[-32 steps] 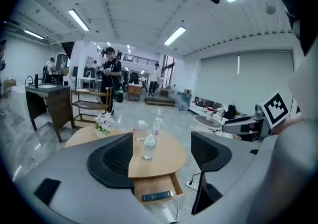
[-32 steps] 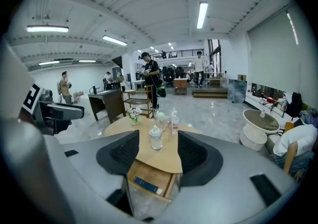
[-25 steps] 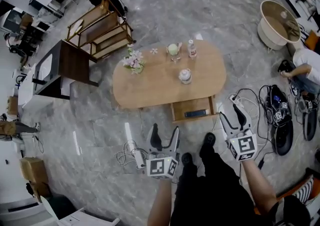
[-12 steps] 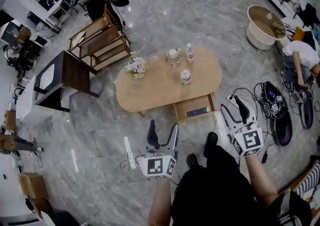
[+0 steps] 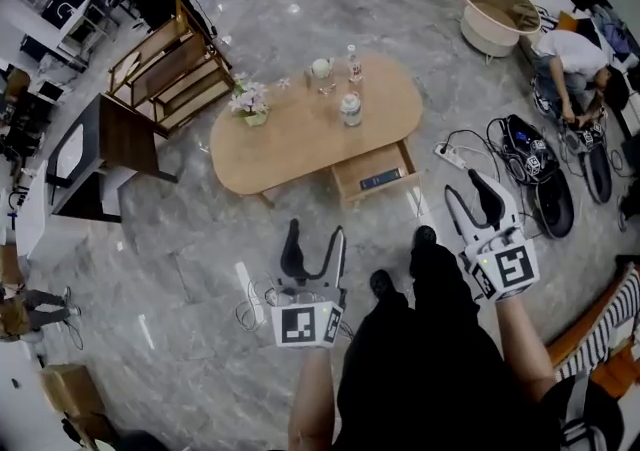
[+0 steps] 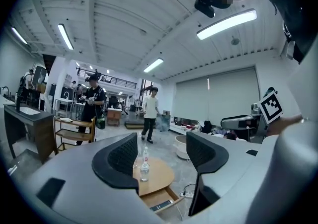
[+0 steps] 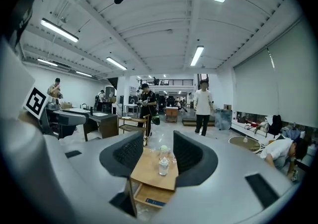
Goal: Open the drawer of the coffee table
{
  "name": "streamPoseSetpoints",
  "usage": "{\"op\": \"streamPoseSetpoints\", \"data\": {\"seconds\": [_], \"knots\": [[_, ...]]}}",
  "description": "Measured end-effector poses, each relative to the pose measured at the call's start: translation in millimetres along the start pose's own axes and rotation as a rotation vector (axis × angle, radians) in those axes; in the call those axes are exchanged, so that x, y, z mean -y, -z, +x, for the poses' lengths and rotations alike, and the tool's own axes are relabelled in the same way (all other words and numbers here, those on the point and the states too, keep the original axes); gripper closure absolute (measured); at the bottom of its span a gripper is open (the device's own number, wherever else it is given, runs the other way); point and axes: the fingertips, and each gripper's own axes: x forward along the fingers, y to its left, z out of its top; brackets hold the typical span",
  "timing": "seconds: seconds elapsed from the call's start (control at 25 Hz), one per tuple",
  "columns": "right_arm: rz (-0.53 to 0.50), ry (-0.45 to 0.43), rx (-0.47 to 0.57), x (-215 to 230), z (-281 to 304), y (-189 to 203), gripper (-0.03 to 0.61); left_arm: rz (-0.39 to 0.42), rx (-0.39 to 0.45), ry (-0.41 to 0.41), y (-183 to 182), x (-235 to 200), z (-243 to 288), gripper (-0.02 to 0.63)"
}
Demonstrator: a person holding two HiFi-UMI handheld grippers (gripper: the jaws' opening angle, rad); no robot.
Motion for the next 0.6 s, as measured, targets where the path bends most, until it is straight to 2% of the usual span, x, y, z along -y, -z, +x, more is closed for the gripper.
{"op": "streamPoseSetpoints", "data": {"seconds": [0.32, 0.6], "knots": [[0.035, 0.015, 0.024, -16, -42, -5, 0.522, 0.045, 0.028, -0.006, -11, 8, -34, 0.387], [0.035, -0.043, 0.045, -26, -56, -11, 0.563, 0.043, 0.041, -0.002, -14, 25, -45, 0.508]]}}
